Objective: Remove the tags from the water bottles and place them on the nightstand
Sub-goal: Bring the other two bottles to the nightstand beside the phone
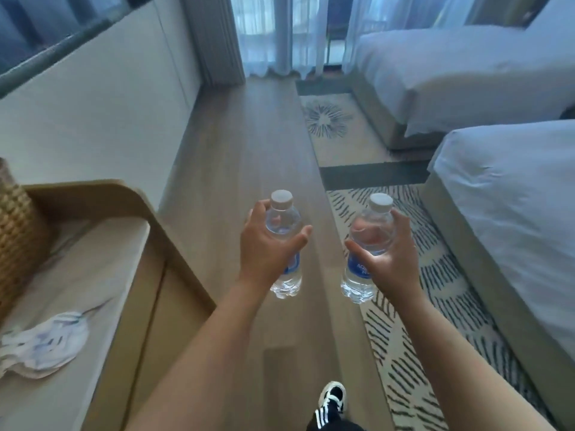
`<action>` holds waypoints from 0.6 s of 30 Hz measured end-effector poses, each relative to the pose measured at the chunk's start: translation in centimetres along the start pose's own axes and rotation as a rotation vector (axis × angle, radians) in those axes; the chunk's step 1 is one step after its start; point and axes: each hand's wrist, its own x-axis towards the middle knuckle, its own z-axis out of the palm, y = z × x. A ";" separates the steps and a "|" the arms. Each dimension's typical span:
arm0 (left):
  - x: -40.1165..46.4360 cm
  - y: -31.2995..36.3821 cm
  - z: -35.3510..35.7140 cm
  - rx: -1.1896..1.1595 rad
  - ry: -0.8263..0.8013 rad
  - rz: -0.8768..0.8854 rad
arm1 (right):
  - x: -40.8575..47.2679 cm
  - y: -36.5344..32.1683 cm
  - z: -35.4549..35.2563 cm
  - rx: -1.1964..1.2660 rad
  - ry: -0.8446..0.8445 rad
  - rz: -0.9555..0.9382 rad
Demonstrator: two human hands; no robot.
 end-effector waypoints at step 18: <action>24.1 -0.3 26.9 -0.011 -0.171 0.073 | 26.4 15.4 -9.3 -0.100 0.223 0.160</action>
